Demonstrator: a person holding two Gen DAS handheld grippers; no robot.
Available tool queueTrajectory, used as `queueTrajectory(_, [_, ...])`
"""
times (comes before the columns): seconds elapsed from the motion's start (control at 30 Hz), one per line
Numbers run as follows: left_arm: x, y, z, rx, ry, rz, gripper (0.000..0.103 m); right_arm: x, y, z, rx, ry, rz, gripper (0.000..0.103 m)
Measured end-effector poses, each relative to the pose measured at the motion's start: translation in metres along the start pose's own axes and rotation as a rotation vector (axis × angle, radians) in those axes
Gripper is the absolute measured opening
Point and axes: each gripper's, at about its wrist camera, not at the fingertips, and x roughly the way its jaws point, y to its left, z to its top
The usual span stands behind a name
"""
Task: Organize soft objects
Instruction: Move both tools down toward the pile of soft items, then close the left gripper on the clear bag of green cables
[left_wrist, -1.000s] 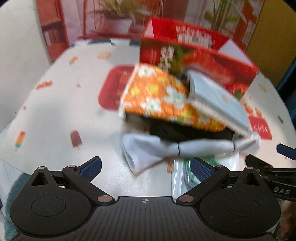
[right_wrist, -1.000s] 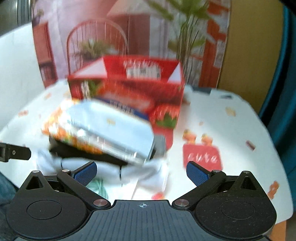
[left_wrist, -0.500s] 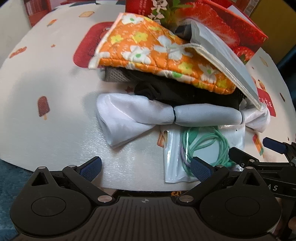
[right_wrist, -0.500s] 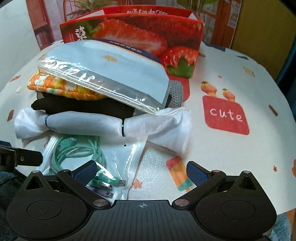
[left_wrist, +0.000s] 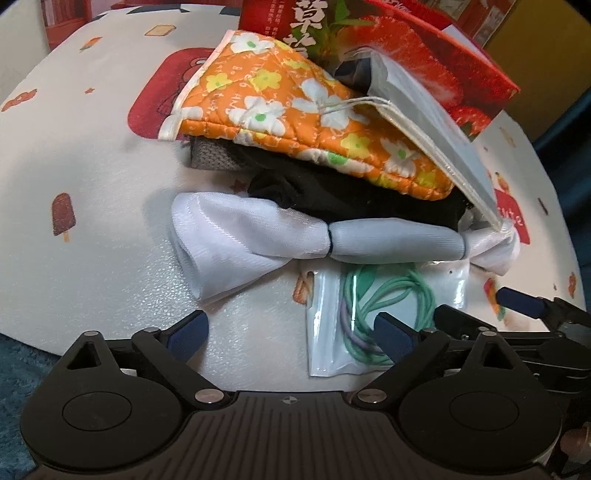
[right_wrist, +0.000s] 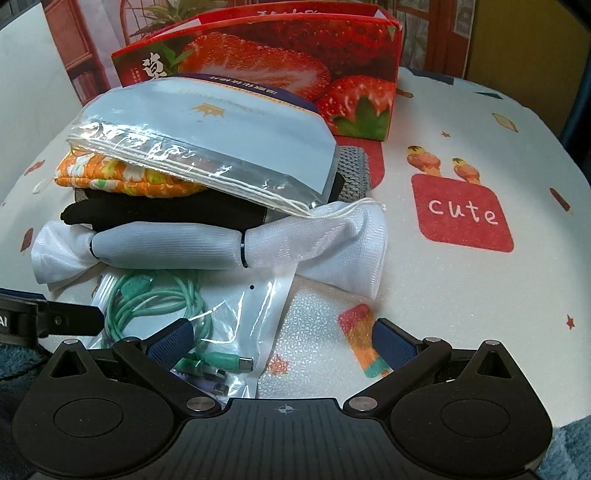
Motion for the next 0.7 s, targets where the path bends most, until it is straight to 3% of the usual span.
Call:
queueTrajectory(0.27, [-0.005,0.004,-0.002,-0.025,-0.015,-0.06,0.09,0.0,0.0,0.0,0.001,0.001,-0.001,0.103])
queueTrajectory(0.53, [-0.007,0.002,-0.003,0.007,0.003,-0.127,0.058,-0.003,0.0,-0.001,0.012,0.02,0.027,0.103])
queueTrajectory(0.7, [-0.005,0.003,-0.004,0.002,0.007,-0.156,0.053,-0.007,0.007,-0.005,-0.012,0.024,0.049,0.098])
